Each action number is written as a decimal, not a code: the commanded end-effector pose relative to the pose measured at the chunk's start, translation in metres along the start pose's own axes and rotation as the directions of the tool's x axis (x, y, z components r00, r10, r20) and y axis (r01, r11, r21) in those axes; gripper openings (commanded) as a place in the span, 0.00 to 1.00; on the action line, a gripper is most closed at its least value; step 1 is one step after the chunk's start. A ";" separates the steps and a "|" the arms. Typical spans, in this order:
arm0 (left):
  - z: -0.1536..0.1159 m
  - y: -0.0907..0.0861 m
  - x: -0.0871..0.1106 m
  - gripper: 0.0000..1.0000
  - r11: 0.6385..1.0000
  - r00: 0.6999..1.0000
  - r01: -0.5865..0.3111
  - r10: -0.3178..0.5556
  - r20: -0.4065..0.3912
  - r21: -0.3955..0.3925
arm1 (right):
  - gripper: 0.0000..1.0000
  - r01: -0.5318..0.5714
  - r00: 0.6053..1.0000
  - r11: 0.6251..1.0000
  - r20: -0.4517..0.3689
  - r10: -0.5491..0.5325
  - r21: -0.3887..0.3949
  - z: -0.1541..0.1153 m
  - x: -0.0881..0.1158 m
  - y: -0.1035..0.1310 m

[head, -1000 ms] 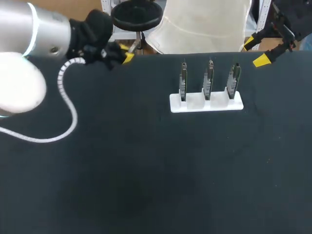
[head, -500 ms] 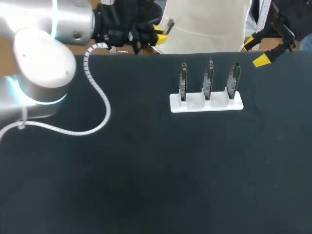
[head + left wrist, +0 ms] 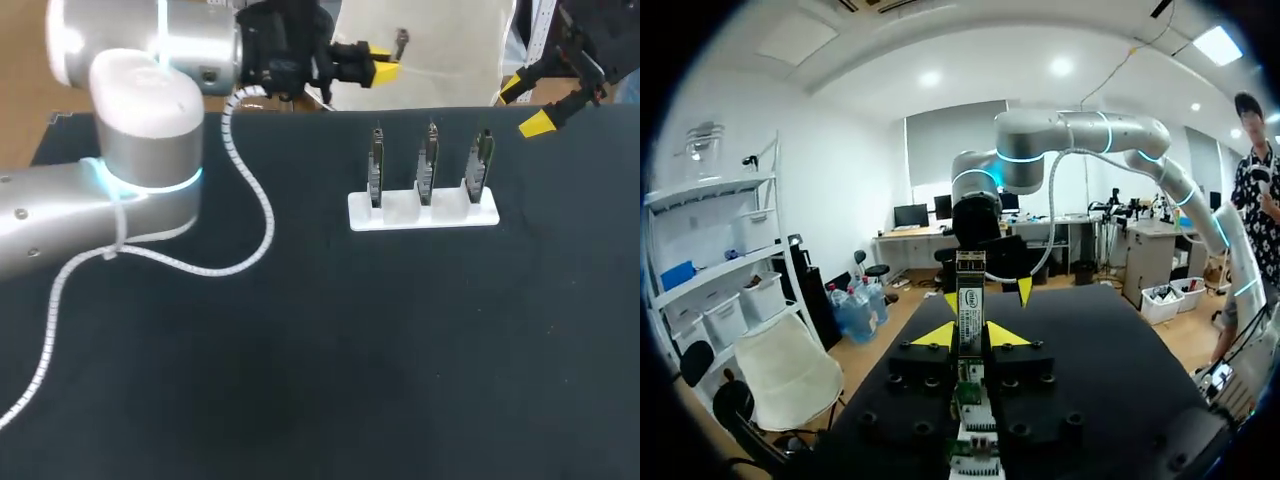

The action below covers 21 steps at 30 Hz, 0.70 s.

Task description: Pick up the optical module with the left hand, and insert it into the network port with the right hand.

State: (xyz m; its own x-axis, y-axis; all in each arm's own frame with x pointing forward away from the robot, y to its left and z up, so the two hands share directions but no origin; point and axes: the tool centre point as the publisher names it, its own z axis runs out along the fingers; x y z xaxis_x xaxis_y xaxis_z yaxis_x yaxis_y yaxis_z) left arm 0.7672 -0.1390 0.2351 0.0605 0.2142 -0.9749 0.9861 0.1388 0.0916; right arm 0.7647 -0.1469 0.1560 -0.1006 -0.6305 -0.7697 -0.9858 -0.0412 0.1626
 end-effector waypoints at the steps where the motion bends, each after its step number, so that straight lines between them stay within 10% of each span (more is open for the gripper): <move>1: 0.028 0.003 0.000 0.00 1.000 0.999 -0.002 0.001 0.051 0.027 | 1.00 0.001 1.000 1.000 0.000 -0.001 0.006 0.001 0.000 0.002; 21: 0.083 -0.004 0.000 0.00 0.992 0.990 0.080 -0.091 0.106 0.098 | 1.00 0.001 1.000 1.000 0.000 -0.001 0.006 0.001 0.000 0.002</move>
State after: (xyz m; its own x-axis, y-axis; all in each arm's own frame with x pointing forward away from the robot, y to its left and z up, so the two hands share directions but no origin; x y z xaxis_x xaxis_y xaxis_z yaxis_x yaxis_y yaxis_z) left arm 0.7706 -0.2109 0.2205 -0.0114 0.0967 -0.9953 0.9978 0.0663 -0.0050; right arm 0.7647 -0.1469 0.1561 -0.1006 -0.6305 -0.7697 -0.9858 -0.0412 0.1626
